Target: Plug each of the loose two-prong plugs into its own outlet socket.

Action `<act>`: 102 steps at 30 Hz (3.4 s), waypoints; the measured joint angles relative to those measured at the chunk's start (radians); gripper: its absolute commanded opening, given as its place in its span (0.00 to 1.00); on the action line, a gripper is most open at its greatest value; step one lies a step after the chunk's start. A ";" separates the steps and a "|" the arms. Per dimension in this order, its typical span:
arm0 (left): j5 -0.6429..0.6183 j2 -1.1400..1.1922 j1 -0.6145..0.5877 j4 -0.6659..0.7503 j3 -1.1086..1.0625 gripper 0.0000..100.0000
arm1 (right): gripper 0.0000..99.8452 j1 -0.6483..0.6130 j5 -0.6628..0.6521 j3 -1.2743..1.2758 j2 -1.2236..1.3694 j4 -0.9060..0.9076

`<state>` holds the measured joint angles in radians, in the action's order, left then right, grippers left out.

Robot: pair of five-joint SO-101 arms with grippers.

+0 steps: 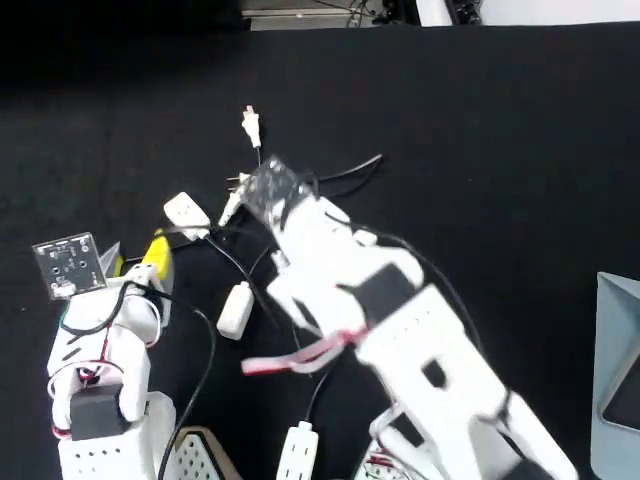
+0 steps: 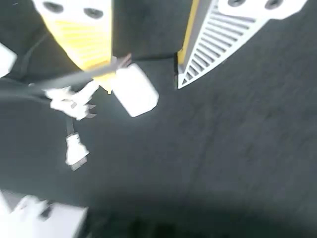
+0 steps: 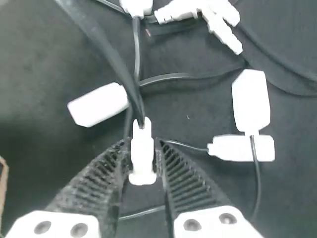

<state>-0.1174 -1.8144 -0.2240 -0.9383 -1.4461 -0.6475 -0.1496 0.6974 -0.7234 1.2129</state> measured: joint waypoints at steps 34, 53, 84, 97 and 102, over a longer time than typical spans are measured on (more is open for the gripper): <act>0.023 -0.005 0.287 -0.072 0.130 0.24 | 0.01 -0.023 0.035 0.236 -0.301 -0.137; 0.311 0.000 0.327 -0.230 -0.224 0.27 | 0.01 0.133 0.041 0.313 -0.302 -0.196; 0.046 -0.002 -0.345 -0.221 -0.032 0.27 | 0.01 -0.144 0.109 0.344 0.015 -0.614; 0.041 -0.002 -0.402 -0.201 -0.058 0.27 | 0.01 -0.278 0.387 0.311 0.288 -0.726; 0.041 -0.002 -0.402 -0.201 -0.058 0.27 | 0.01 -0.278 0.394 0.299 0.358 -0.766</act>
<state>-0.0760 -1.8159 -0.6260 -1.1393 -1.5044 -0.9252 0.2447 0.9966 -0.3659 0.4473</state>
